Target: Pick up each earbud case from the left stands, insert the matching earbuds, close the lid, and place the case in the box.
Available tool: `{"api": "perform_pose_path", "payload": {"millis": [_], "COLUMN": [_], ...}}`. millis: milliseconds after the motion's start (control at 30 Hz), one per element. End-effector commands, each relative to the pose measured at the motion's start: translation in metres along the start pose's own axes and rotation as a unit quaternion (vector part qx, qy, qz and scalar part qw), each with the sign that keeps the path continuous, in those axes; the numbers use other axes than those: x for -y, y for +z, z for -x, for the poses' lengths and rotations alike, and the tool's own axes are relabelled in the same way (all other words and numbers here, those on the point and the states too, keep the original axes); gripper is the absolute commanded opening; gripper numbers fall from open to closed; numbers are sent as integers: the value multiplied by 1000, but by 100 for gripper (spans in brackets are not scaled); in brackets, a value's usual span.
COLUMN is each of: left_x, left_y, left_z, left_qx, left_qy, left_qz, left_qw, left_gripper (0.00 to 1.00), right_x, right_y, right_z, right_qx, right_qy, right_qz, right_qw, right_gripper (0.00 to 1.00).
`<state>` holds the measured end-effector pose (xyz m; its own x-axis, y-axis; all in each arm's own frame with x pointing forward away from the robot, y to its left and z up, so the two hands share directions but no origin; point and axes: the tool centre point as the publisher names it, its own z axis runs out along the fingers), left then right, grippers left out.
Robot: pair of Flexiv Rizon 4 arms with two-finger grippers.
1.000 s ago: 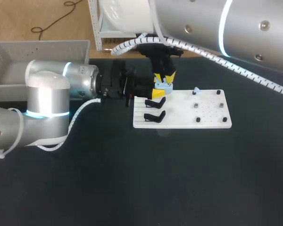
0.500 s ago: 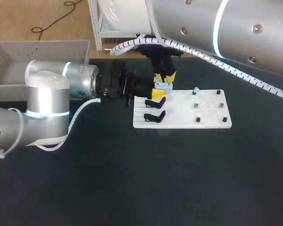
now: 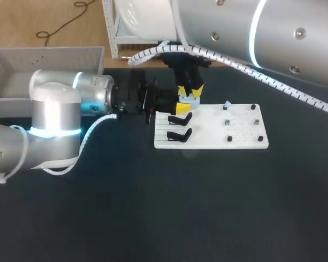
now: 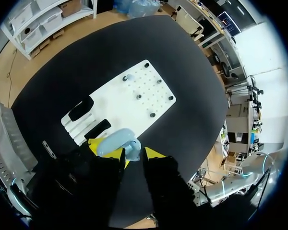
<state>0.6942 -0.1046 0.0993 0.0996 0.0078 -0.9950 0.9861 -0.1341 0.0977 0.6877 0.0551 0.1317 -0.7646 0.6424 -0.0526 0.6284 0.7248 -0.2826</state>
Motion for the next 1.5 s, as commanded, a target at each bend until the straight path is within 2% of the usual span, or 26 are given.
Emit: {"api": "perform_pose_path", "payload": {"millis": [33,200,367,533,667,800,967,1100,1300,1500], "left_x": [1,1,1,1,1,1,1,1,1,1], "left_y": [1,1,1,1,1,1,1,1,1,1], "left_z": [1,1,1,1,1,1,1,1,1,1], "left_qx": [0,0,0,0,0,0,0,0,0,0], "left_qy": [1,1,1,1,1,1,1,1,1,1], "left_qz": [-1,-1,-1,-1,-1,-1,-1,-1,-1,-1], "left_qw": [1000,1000,1000,1000,1000,1000,1000,1000,1000,1000], "left_gripper": [0,0,0,0,0,0,0,0,0,0], "right_x": [5,8,21,42,56,67,78,83,88,89], "right_y": [4,2,-10,-25,-32,-38,-41,-36,-19,-5], "right_z": [0,-3,-12,-19,-18,-14,-2,16,40,59], "right_qx": [2,4,14,34,37,56,64,47,14,10], "right_qy": [2,3,7,-6,-46,-71,-94,-113,-136,-157], "right_qz": [9,19,50,119,191,223,253,274,308,311], "right_qw": [1000,1000,999,992,980,971,961,954,942,937], "right_gripper": [27,31,31,28,32,35,35,35,44,48]}}
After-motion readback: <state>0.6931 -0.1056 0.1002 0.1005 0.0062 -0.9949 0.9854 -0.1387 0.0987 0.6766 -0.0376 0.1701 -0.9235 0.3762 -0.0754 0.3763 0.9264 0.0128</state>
